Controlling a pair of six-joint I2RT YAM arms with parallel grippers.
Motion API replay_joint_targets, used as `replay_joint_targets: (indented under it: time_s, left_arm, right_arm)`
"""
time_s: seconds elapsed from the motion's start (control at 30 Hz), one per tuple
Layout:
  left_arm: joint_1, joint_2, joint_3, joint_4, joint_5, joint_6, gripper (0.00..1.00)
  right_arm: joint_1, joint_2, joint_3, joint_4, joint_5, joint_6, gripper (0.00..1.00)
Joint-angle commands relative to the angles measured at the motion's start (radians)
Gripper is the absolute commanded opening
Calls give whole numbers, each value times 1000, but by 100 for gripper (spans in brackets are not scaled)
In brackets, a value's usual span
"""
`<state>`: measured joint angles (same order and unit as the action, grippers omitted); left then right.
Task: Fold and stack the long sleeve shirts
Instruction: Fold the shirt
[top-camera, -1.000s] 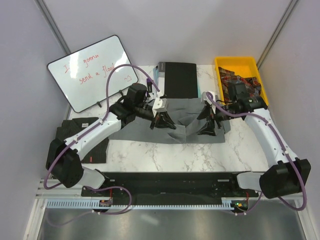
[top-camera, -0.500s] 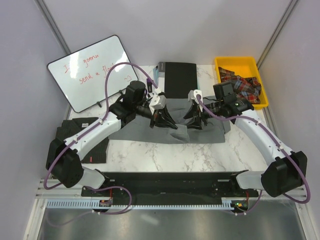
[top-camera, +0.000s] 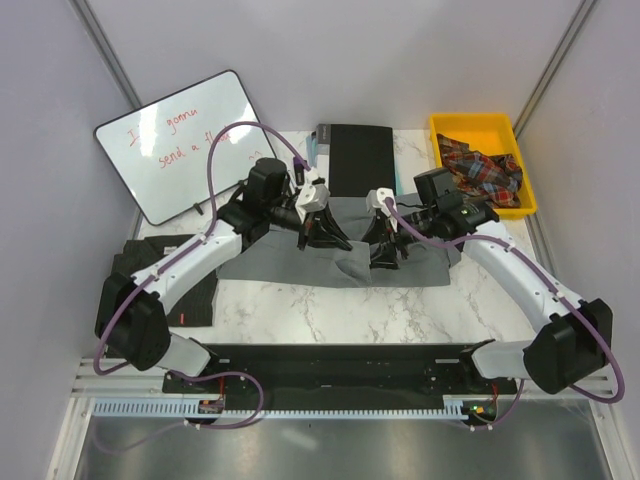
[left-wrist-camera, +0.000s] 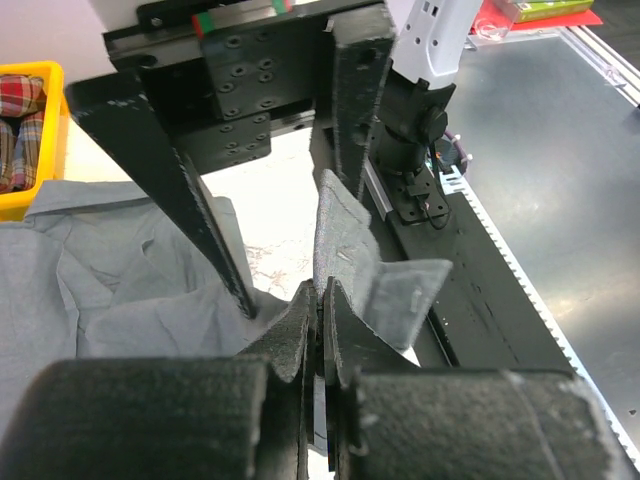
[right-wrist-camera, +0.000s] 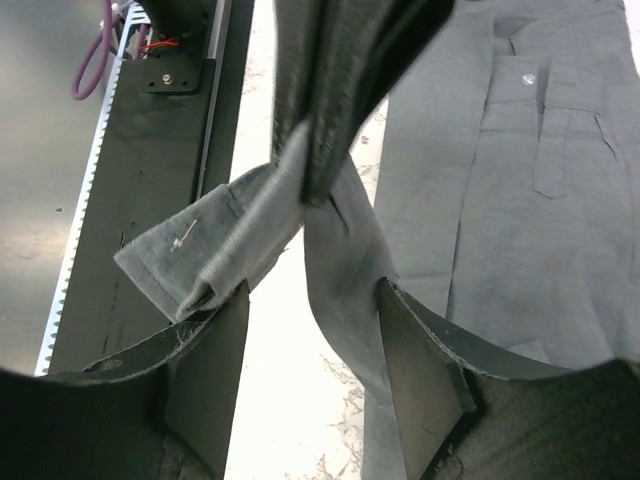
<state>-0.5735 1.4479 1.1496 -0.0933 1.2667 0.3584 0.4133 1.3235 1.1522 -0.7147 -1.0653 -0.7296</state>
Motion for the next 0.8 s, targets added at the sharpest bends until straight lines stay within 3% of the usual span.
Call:
replay_joint_targets:
  time_s: [0.0, 0.13, 0.23, 0.3, 0.4, 0.43, 0.5, 0.77]
  left_arm:
    - [1, 22, 28, 63, 62, -38, 2]
    - [1, 23, 32, 66, 85, -38, 2]
    - [-5, 19, 22, 66, 108, -38, 2]
    - [-8, 17, 19, 67, 118, -33, 2]
    - [-8, 16, 15, 67, 115, -32, 2]
    - [-8, 14, 13, 67, 105, -30, 2]
    - [-8, 9, 10, 66, 82, -30, 6]
    - [26, -82, -27, -20, -102, -65, 29]
  right_arm:
    - [18, 20, -8, 24, -48, 1, 61]
    - [18, 45, -5, 43, -22, 25, 57]
    - [18, 69, 4, 57, -7, 50, 67]
    - [18, 74, 4, 58, -21, 48, 67]
    - [18, 79, 14, 67, -22, 61, 46]
    - [19, 79, 17, 66, -22, 65, 22]
    - [19, 72, 20, 58, -6, 71, 0]
    - [-5, 16, -3, 41, 99, 87, 0]
